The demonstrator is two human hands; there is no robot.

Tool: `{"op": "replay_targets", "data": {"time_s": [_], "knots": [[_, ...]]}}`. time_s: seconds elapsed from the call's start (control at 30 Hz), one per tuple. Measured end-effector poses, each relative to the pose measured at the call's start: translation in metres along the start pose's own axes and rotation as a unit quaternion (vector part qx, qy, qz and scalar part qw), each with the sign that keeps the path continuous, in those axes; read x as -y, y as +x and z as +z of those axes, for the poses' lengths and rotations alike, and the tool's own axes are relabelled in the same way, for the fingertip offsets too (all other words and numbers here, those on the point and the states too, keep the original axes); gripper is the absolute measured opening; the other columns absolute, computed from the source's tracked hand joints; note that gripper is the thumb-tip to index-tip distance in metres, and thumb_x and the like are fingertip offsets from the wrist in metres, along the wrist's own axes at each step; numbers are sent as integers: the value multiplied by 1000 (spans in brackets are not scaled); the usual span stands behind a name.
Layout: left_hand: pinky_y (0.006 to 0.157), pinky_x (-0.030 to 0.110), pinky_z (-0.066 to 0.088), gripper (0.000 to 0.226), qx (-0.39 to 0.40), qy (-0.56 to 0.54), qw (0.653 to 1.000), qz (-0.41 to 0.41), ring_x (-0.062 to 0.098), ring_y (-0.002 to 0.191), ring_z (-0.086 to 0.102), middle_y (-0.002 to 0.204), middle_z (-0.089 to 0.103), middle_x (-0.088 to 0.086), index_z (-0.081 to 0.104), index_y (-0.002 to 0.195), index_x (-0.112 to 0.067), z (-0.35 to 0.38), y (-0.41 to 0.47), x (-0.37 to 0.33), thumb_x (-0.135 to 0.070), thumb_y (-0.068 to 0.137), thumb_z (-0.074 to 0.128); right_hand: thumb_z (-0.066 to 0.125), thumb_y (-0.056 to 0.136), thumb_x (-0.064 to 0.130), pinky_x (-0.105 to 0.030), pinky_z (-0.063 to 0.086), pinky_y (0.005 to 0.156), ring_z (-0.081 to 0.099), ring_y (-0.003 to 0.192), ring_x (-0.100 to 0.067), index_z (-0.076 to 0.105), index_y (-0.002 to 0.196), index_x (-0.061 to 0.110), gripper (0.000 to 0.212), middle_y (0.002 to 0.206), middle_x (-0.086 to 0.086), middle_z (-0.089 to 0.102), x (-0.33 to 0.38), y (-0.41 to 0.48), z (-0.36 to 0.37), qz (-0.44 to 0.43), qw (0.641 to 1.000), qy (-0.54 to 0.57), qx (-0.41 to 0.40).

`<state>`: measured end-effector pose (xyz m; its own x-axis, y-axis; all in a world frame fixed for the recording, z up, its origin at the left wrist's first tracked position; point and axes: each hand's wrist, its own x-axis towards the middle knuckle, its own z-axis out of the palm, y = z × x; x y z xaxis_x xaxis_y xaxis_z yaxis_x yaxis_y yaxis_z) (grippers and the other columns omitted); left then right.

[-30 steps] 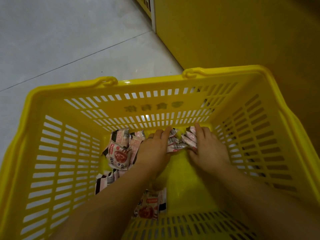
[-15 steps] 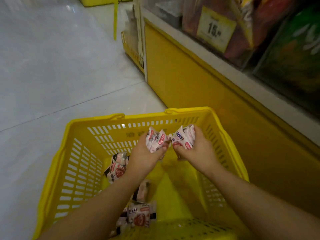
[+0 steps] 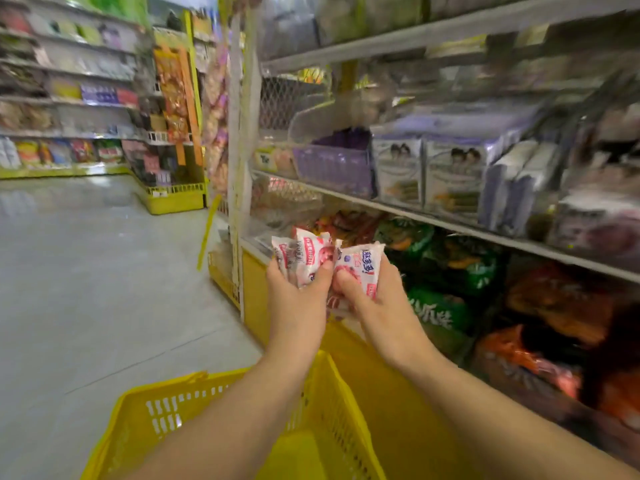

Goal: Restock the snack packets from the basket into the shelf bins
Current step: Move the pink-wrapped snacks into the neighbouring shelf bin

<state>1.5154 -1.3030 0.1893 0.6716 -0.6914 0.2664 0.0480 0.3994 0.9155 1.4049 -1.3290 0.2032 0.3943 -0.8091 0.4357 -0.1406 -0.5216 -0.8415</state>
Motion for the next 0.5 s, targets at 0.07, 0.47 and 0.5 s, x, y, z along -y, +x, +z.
{"op": "replay_targets", "data": {"time_s": [0.07,0.47,0.5], "knots": [[80,39,58,56,3,-14,999,29,4,89,69,105,67,-9,44,131,-17,23,-8,-28,-18,83,72,51,95,43,-50,48,96,54,116,-31,51,126,25,37,122,-15,55,26,-1,-25,-3,1000,20,-3],[89,48,54,80,189,-57,979,47,17,106,65,121,62,-10,40,134,-35,141,-45,-141,-50,64,75,63,88,36,-42,54,89,64,102,-19,11,148,41,79,127,1,58,150,-10,-197,-63,973,-163,-153],[88,46,55,73,199,-53,977,56,14,104,65,118,62,-13,40,134,-34,149,-45,-143,-45,71,76,63,88,37,-40,55,82,66,93,-19,13,146,41,77,126,0,57,157,-11,-216,-59,961,-209,-173]]}}
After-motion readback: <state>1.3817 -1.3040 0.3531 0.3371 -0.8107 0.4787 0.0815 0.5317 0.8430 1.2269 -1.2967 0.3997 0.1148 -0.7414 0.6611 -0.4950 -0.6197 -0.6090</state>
